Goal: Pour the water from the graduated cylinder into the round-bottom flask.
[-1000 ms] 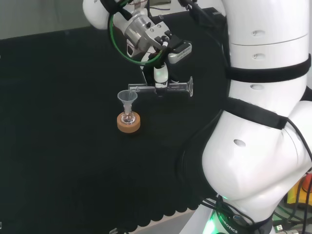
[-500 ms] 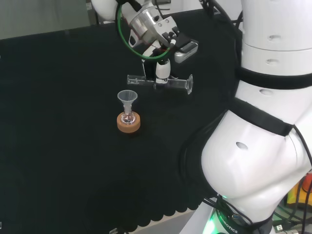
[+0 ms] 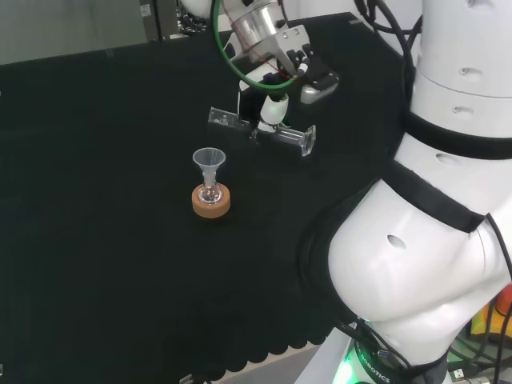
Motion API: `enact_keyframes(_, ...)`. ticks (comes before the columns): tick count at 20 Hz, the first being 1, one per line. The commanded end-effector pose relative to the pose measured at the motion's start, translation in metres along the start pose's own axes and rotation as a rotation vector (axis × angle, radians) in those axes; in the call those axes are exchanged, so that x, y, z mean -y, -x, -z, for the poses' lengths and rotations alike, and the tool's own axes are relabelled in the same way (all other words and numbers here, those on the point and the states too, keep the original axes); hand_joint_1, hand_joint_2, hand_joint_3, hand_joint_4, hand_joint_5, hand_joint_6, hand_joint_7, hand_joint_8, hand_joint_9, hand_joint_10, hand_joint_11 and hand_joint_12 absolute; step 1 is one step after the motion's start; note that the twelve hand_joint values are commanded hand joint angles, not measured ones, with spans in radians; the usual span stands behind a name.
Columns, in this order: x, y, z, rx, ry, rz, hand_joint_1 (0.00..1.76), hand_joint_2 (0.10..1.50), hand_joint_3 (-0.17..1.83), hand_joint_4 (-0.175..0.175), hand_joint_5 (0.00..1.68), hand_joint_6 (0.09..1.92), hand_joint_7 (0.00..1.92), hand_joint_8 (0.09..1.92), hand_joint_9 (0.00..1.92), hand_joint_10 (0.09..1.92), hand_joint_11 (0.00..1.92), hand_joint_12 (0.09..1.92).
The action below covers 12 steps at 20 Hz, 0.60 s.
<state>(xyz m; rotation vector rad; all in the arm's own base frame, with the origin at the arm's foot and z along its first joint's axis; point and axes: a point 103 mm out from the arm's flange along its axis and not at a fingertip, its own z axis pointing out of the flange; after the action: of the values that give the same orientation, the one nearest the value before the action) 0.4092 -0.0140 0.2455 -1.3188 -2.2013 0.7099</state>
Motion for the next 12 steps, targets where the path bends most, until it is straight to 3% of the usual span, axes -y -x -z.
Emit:
enact_keyframes(1, 0.003, 0.017, -0.009, -0.125, 0.129, 0.037, 1.27, 1.09, 0.00, -0.175, 1.01, 0.92, 1.05, 0.92, 1.51, 0.09, 1.28, 0.76)
enact_keyframes(12, -0.010, 0.030, -0.020, -0.235, 0.277, 0.102, 1.27, 1.09, 0.00, -0.175, 1.01, 0.93, 1.05, 0.93, 1.51, 0.09, 1.28, 0.76)
